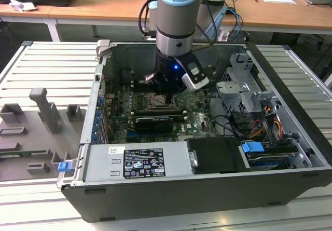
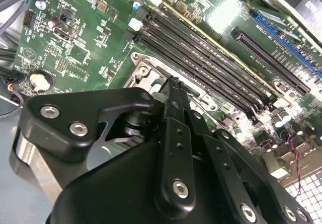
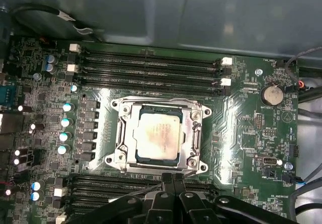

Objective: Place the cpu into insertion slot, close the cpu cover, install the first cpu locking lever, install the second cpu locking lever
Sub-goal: 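Install the second cpu locking lever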

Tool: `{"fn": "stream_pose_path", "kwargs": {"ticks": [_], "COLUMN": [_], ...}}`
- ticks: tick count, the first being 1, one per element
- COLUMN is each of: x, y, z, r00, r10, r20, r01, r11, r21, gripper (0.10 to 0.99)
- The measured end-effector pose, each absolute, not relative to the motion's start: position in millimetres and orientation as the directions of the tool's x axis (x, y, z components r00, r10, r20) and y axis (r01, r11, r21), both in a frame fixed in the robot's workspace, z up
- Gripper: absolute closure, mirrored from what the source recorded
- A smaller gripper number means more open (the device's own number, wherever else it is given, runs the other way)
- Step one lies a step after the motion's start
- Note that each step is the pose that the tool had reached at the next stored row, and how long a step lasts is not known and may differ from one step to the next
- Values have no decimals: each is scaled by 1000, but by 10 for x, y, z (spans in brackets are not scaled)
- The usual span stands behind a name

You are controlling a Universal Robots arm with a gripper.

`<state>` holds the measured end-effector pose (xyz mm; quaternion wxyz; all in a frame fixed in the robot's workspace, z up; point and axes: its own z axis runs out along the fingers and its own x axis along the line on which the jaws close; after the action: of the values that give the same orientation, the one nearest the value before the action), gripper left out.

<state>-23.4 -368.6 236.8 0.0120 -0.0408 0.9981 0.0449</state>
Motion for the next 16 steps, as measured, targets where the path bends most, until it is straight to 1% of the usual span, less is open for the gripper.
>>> {"fn": "stream_pose_path", "kwargs": {"ticks": [8, 11, 16], "x": [-239, -256, -359], "y": [-3695, -3713, -3756], "z": [2370, 2370, 2371], "r00": [-996, -996, -996], "r10": [-80, -80, -79], "r20": [-28, -29, -29], "r01": [-83, -82, -82], "r11": [993, 991, 990], "r21": [90, 107, 115], "gripper": [980, 980, 980]}}
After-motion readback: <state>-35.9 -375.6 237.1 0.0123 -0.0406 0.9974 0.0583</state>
